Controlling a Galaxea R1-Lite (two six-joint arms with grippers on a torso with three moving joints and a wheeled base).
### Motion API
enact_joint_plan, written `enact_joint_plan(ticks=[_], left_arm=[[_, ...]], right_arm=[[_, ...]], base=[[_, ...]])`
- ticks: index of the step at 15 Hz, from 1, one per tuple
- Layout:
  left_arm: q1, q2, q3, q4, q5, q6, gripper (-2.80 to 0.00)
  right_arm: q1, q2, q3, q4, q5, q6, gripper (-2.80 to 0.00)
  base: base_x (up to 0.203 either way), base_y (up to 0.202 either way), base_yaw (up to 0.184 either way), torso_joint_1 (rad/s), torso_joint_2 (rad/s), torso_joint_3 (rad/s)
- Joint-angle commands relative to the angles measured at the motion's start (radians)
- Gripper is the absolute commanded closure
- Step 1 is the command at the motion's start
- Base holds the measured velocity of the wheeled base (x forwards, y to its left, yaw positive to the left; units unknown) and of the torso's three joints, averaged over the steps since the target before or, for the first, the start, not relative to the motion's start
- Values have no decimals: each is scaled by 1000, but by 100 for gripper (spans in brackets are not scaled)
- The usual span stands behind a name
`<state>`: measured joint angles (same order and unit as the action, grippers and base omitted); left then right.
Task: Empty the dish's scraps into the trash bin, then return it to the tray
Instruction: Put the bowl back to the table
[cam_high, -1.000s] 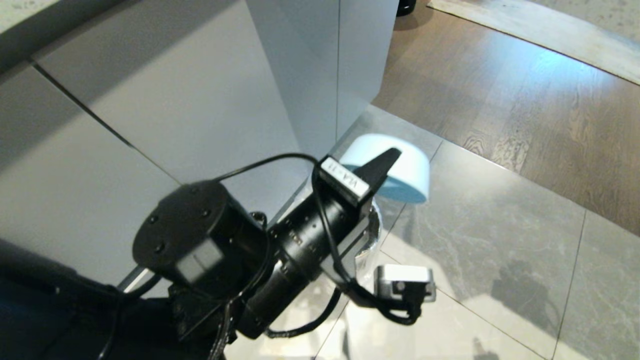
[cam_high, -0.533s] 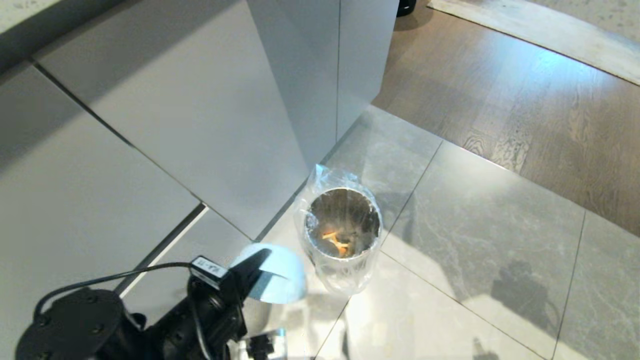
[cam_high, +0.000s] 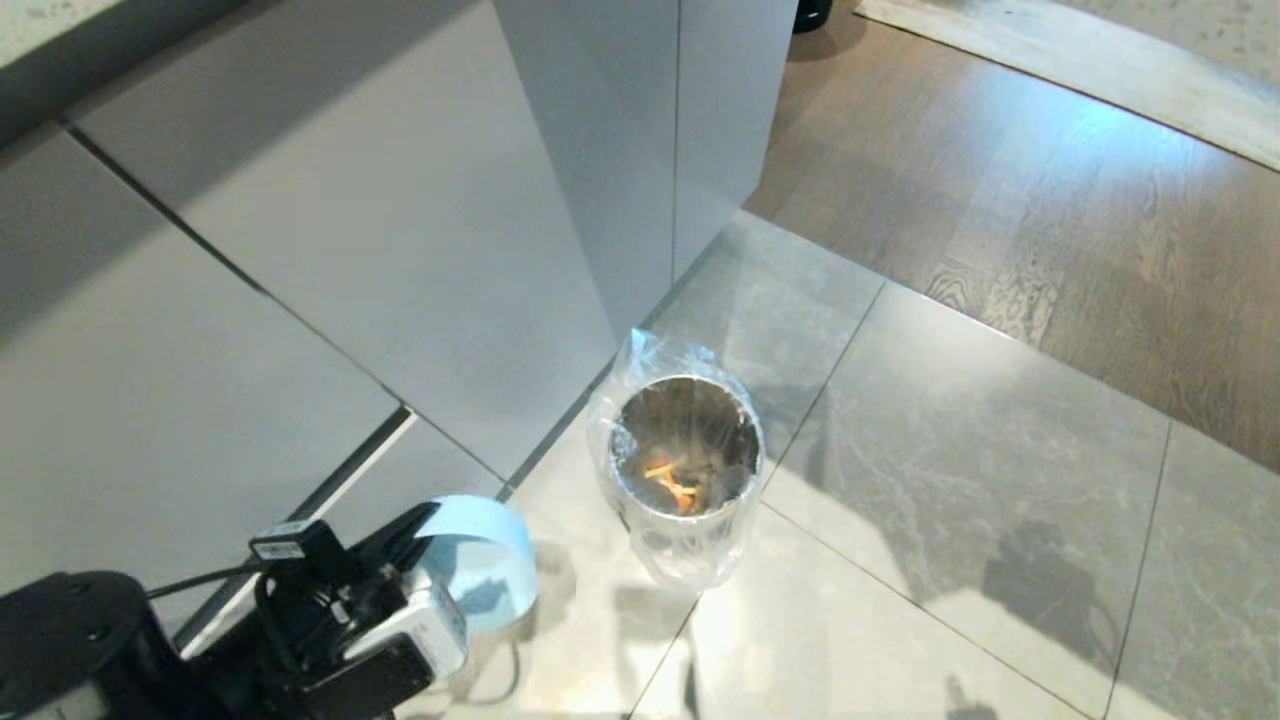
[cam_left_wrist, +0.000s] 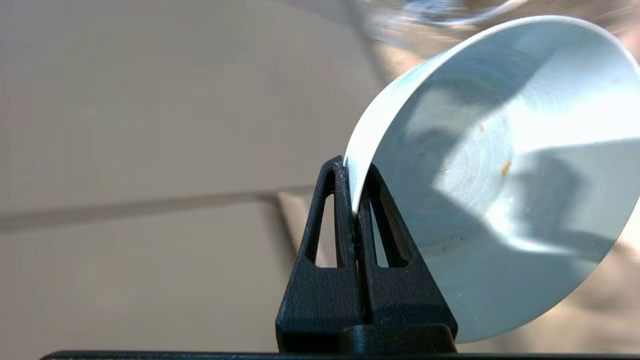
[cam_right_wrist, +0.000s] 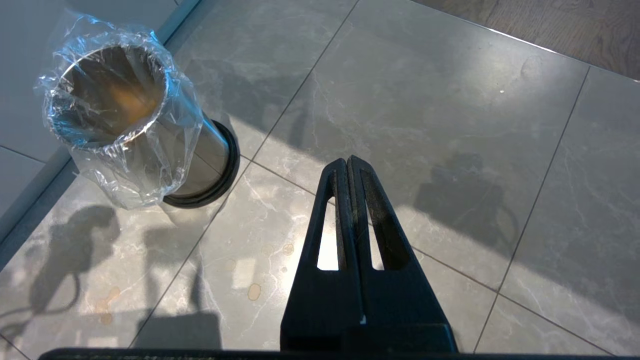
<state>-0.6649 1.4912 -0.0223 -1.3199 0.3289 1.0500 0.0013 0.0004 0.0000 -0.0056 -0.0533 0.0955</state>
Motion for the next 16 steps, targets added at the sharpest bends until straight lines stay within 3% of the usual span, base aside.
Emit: enact_joint_plan(ticks=[1,4,7,14,16], left_arm=[[-17,-47,11,82,-15,-275,0],[-18,-92,22,182,-18,-510,0],[-16,-125,22,258,-19,-662,0],[87,-202,22,276,-21,-688,0],[151,-250,22,318,-26,-691,0]], right_arm=[[0,0,0,-1,0,1,0],[0,0,-1,-1,0,0,0],[0,0,0,-1,0,0,0],[0,0,0,-1,0,1,0],[0,0,0,-1,0,0,0]], base=[[0,0,0,0,0,0],[0,0,0,0,0,0],[0,0,0,0,0,0],[0,0,0,0,0,0],[0,0,0,0,0,0]])
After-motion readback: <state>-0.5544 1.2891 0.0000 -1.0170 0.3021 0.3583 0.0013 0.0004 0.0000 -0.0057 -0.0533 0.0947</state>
